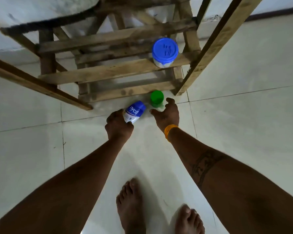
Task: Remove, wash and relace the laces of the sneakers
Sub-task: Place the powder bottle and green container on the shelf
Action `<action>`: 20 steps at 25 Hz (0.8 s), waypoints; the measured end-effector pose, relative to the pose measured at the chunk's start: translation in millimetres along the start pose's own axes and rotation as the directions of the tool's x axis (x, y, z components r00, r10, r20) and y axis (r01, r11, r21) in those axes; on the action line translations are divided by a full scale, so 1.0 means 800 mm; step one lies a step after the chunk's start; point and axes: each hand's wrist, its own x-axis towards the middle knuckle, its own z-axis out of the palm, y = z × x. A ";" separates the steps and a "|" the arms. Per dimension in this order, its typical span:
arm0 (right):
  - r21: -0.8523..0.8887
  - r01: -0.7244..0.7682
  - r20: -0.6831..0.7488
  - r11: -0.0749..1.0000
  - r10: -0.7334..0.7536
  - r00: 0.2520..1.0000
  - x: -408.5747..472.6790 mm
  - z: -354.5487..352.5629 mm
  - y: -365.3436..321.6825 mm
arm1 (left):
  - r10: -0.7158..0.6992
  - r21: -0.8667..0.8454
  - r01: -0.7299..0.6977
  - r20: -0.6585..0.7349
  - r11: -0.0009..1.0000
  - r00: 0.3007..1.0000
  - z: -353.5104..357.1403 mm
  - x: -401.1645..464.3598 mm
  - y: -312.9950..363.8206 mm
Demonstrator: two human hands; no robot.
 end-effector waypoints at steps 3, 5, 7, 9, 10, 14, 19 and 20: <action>-0.033 0.049 -0.028 0.998 -0.050 0.998 0.045 0.023 0.002 | -0.006 0.107 -0.003 0.079 0.994 0.997 0.017 0.032 -0.009; -0.056 0.069 -0.045 0.996 -0.071 0.996 0.069 0.033 0.004 | 0.011 0.151 -0.020 0.063 0.988 0.998 0.024 0.046 -0.010; -0.072 0.085 -0.060 0.994 -0.089 0.994 0.077 0.037 0.006 | 0.022 0.119 -0.028 0.047 0.993 0.999 0.028 0.051 -0.015; -0.061 0.087 -0.073 0.994 -0.091 0.993 0.072 0.041 0.013 | -0.005 0.011 0.004 0.066 1.000 0.998 0.031 0.051 -0.024; -0.050 0.076 -0.071 0.996 -0.079 0.994 0.065 0.040 0.016 | -0.030 -0.061 0.034 0.071 0.998 0.997 0.032 0.049 -0.027; 0.014 0.076 -0.023 0.997 -0.076 0.997 0.027 0.022 0.018 | -0.196 -0.504 0.237 0.134 0.830 0.971 0.031 0.019 -0.020; 0.068 0.135 0.079 0.989 -0.140 0.987 -0.054 -0.028 -0.016 | -0.173 -0.783 0.410 0.375 0.467 0.911 -0.014 -0.047 -0.010; 0.071 0.142 0.100 0.987 -0.148 0.984 -0.075 -0.041 -0.027 | -0.172 -0.792 0.415 0.379 0.449 0.909 -0.032 -0.066 -0.008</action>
